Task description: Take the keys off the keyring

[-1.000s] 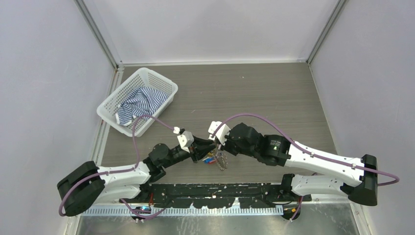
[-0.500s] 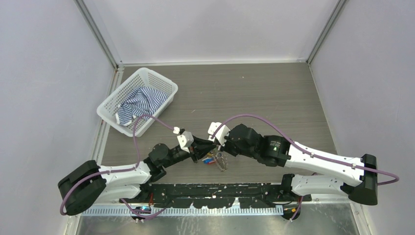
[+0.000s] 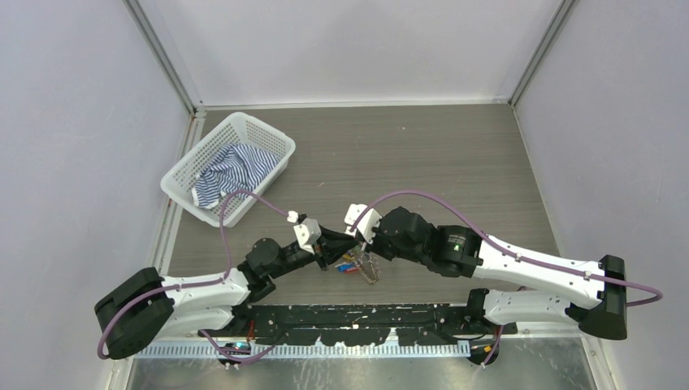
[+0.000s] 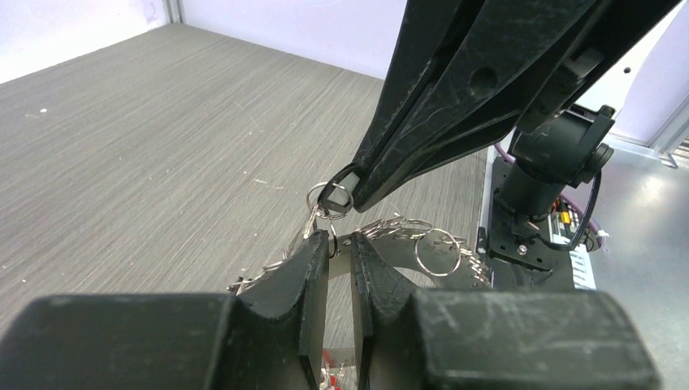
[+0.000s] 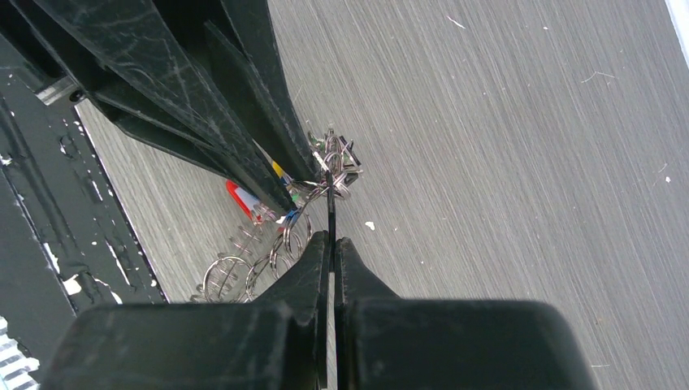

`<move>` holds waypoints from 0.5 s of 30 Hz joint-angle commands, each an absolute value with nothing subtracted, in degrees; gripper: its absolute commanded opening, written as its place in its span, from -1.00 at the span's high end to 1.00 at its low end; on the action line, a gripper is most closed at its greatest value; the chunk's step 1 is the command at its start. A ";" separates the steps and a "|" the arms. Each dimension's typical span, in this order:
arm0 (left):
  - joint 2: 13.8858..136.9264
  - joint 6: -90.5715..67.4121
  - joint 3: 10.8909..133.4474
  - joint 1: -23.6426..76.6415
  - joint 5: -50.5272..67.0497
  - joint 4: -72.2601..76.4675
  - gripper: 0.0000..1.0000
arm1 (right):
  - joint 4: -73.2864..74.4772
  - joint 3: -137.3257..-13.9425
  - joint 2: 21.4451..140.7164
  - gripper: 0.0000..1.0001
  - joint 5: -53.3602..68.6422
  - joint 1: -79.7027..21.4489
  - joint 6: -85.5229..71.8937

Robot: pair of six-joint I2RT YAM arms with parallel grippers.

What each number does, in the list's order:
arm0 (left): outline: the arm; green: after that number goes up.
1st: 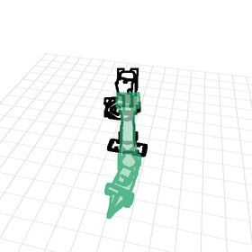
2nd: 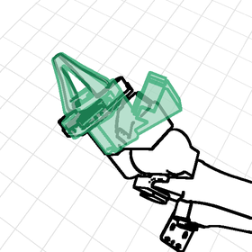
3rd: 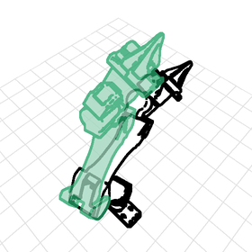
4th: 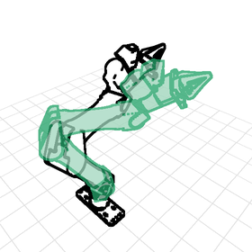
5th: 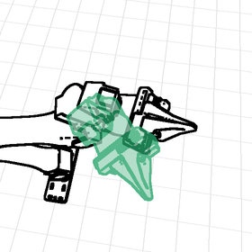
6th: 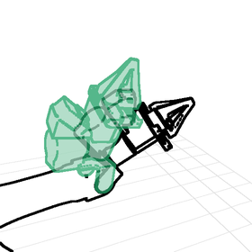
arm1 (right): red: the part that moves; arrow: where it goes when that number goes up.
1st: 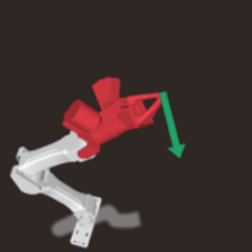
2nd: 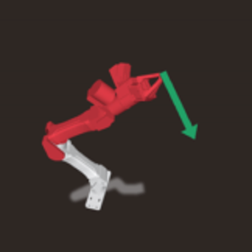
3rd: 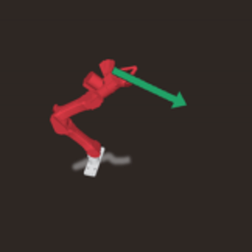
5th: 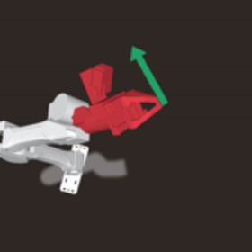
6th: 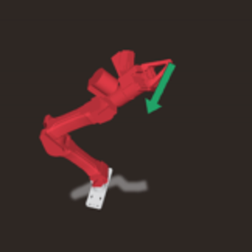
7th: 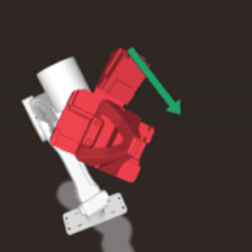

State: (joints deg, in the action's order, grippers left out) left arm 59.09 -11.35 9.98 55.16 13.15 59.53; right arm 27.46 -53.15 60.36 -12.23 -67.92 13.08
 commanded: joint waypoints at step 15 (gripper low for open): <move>61.71 -9.39 12.57 55.02 11.79 63.37 0.57 | 23.12 -54.84 58.17 0.98 -13.03 -69.12 11.20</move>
State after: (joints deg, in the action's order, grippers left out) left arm 61.06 -10.28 10.39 55.11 12.95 59.81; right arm 27.55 -53.15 60.36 -12.40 -68.58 11.84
